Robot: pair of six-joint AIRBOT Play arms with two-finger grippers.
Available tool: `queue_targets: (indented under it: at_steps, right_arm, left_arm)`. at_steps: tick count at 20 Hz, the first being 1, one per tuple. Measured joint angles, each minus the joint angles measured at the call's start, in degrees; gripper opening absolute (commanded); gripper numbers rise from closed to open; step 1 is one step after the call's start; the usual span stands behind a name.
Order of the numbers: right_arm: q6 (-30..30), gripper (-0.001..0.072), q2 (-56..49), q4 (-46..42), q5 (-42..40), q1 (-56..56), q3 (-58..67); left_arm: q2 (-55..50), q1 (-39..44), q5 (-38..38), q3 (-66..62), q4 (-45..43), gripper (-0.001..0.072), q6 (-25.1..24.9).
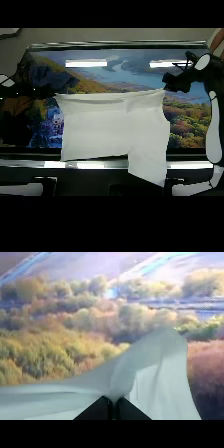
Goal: Fold the shirts.
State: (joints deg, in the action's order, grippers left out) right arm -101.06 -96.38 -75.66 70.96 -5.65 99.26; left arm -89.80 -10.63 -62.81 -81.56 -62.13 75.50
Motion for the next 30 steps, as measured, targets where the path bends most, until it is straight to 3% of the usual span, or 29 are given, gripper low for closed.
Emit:
queue_targets:
  at_steps: [3, 6, 12, 15, 22, 23, 24, 25, 27, 30]
  right_arm:
    - [-2.1, 0.0044, -4.4, 0.3, -8.6, -0.1, -0.7]
    - [-2.7, 0.0044, -5.8, 0.4, -10.5, -1.7, -1.0]
    - [1.4, 0.0044, -5.6, -1.0, 12.2, -4.5, -3.1]
    - [3.1, 0.0043, -5.6, -1.6, 19.7, -3.1, -6.9]
    - [3.5, 0.0046, -5.6, -1.6, 20.5, -0.2, -10.6]
    - [3.3, 0.0144, -5.6, -1.6, 20.1, -0.1, -10.7]
    - [3.0, 0.0329, -5.6, -1.6, 19.8, 0.1, -10.8]
    - [2.7, 0.0424, -5.4, -1.6, 19.6, 0.1, -10.9]
    - [3.0, 0.049, -4.3, -1.8, 19.7, 0.0, -10.9]
    - [4.9, 0.0489, -1.6, -3.1, 22.8, -2.0, -11.1]
  left_arm:
    - [-7.4, 0.4, 2.3, -2.8, 1.7, 0.003, -0.3]
    - [-10.2, 0.7, 3.0, -4.7, 3.0, 0.003, -1.1]
    - [-10.9, 0.6, -14.1, -5.2, 0.2, 0.003, -3.7]
    - [-11.4, 0.2, -20.0, -4.0, -2.1, 0.0029, -3.8]
    - [-12.5, 0.0, -26.0, -3.2, -3.5, 0.004, -3.9]
    - [-12.5, 0.0, -26.8, -3.1, -3.6, 0.0189, -3.9]
    - [-12.5, 0.0, -27.6, -3.1, -3.5, 0.0458, -3.8]
    - [-12.5, 0.0, -28.3, -3.1, -3.5, 0.0521, -3.3]
    - [-11.9, -0.3, -29.6, -3.1, -3.5, 0.0521, -2.0]
    - [-9.3, -2.0, -31.3, -2.4, -3.4, 0.0489, -0.1]
